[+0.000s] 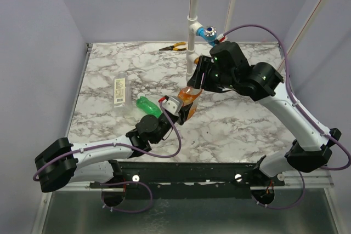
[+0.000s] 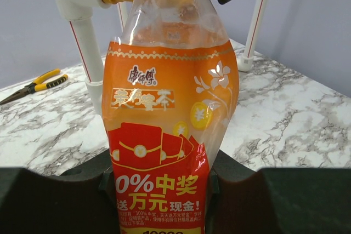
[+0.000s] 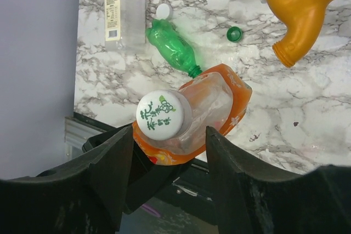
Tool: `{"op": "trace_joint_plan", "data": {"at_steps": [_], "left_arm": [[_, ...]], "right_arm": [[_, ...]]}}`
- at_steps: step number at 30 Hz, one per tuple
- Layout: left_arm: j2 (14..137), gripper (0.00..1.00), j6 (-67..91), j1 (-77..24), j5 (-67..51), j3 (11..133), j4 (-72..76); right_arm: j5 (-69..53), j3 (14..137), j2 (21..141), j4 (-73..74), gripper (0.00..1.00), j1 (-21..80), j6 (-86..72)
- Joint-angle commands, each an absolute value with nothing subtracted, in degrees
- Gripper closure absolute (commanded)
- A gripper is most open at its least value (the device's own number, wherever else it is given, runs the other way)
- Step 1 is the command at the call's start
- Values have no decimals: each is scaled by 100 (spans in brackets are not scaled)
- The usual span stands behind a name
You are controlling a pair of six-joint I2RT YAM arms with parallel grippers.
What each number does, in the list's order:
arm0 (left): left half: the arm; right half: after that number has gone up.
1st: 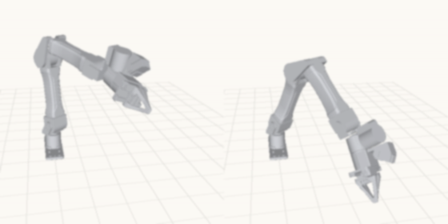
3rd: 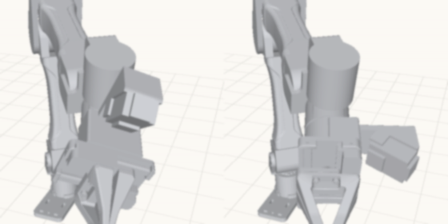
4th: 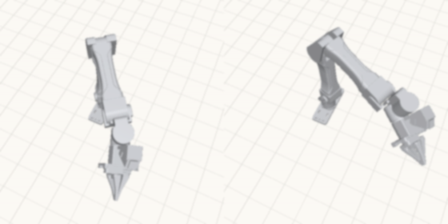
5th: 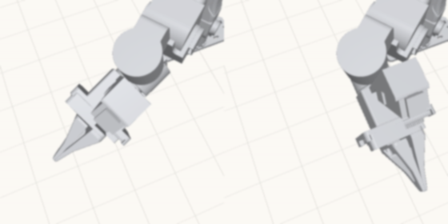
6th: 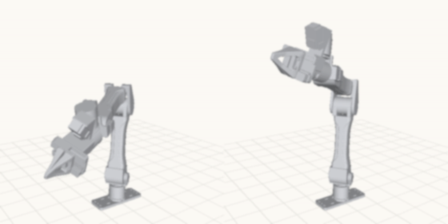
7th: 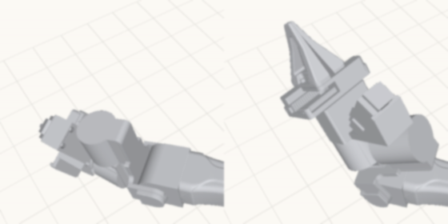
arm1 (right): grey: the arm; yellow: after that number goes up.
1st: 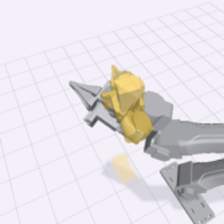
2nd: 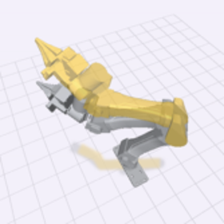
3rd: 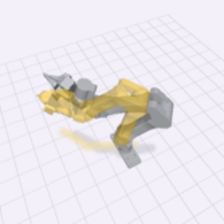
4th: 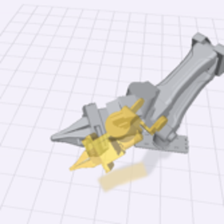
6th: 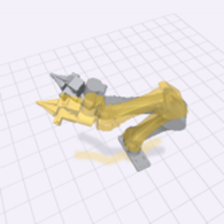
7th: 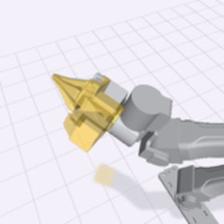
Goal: Screw on the bottle caps
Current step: Screw the bottle cap onto the plastic bottle.
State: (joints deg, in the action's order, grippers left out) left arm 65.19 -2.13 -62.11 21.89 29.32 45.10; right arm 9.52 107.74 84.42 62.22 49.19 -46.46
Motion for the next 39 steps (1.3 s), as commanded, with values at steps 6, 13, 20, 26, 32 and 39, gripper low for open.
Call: {"op": "trace_joint_plan", "data": {"at_steps": [6,13,20,26,32,39], "left_arm": [[6229,100,-26,-6240,1880,2667,4737],[5755,100,-31,-6240,1349,2320,4733],[5368,100,161,-6240,794,2219,4431],[5359,100,289,-6236,421,2258,4386],[5373,100,327,-6240,354,2263,4373],[5405,100,334,-6239,316,2285,4324]], "right_arm": [[807,10521,7904,5994,28,4966,-4252],[423,10558,7581,5774,27,4966,-3290],[-397,10960,7775,6199,29,4961,-2629],[-623,11214,7953,6471,35,4966,-2294],[-517,11329,8068,6661,37,4966,-2190],[-545,11365,8089,6736,47,4966,-2165]]}}
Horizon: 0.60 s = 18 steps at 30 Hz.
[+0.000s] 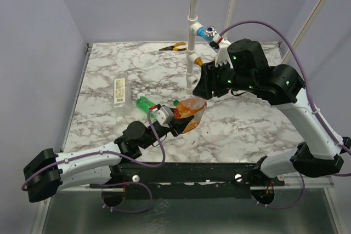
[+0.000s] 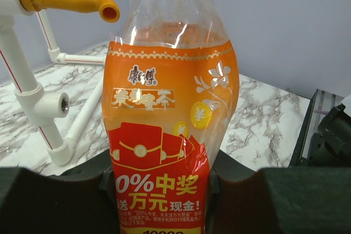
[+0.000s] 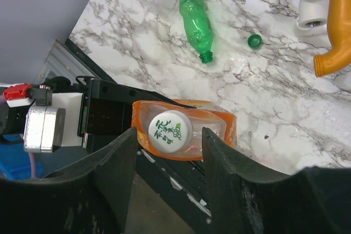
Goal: Screw on the bottle caps
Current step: Screw the bottle cap onto the plastic bottle.
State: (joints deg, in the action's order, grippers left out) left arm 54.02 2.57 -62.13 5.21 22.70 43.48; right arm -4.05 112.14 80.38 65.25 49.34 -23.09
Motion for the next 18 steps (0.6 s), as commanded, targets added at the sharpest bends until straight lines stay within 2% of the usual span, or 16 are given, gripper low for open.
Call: {"op": "trace_joint_plan", "data": {"at_steps": [1,9,18], "left_arm": [[5405,100,335,-6240,308,2283,4332],[5439,100,334,-6240,274,2319,4324],[5445,100,326,-6240,290,2336,4318]], "right_arm": [[-543,11359,8103,6737,47,4970,-2167],[-554,11370,8159,6743,49,5017,-2164],[-499,11390,8212,6828,59,5028,-2197]]}}
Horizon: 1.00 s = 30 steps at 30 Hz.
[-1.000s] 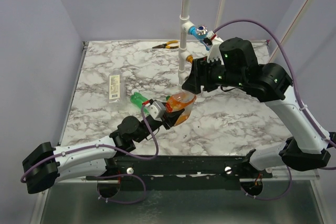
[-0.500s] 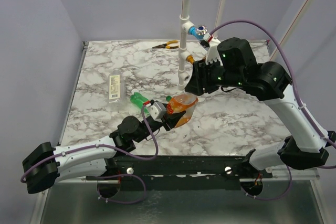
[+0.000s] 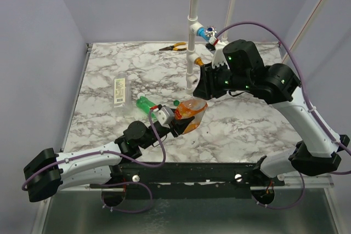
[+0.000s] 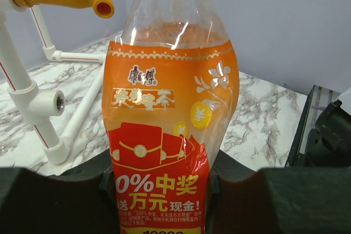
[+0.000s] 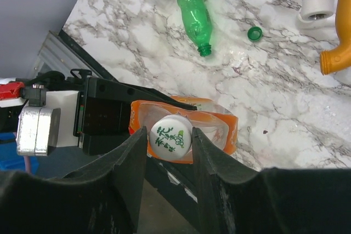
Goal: Screw on the bottle caps
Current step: Screw the bottle cap onto the plastic bottle.
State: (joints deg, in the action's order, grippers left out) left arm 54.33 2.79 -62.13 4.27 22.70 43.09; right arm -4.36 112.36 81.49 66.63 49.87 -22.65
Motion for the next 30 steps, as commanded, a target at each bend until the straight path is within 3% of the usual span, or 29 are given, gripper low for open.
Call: {"op": "trace_joint_plan", "data": {"at_steps": [1,19,30], "left_arm": [[5449,100,325,-6240,290,2337,4318],[5734,100,26,-6238,809,2693,4315],[5861,100,-428,-6249,1325,2870,4551]], "right_arm": [[-501,11391,8215,6851,59,5027,-2196],[143,11347,8531,7237,79,5063,-3070],[227,10993,8751,7066,79,5067,-4441]]}}
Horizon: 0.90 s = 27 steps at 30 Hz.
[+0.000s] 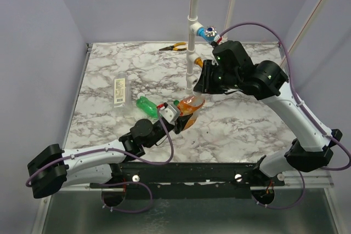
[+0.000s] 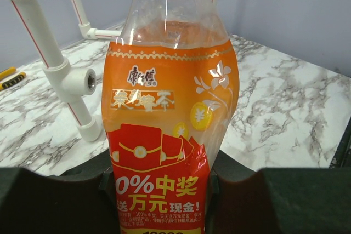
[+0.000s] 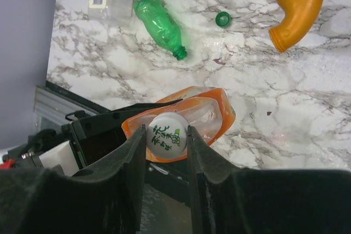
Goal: Screw on the bottle caps
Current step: Screw the bottle cap onto the plastic bottle.
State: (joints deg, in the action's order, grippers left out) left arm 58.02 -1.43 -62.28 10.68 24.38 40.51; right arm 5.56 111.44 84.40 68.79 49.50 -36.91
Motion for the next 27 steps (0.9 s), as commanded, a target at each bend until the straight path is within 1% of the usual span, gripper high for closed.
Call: {"op": "trace_joint_plan", "data": {"at_steps": [1,3,8,15,20,27], "left_arm": [[5879,100,-441,-6249,1357,2885,4559],[5912,100,-465,-6249,1395,2900,4570],[5988,100,-453,-6249,1435,2882,4582],[5935,100,-365,-6249,1517,2735,4562],[5965,100,-367,-6249,1607,2741,4528],[6064,100,-343,-6249,1584,2789,4529]], "right_arm": [[251,11031,8814,7107,79,5063,-4511],[308,11148,8937,7187,78,5063,-4629],[269,11414,9112,7202,73,5067,-4734],[373,11594,9150,7252,73,5063,-4789],[441,11677,9149,7289,69,5065,-4823],[533,11699,9041,7268,61,5065,-4875]]}}
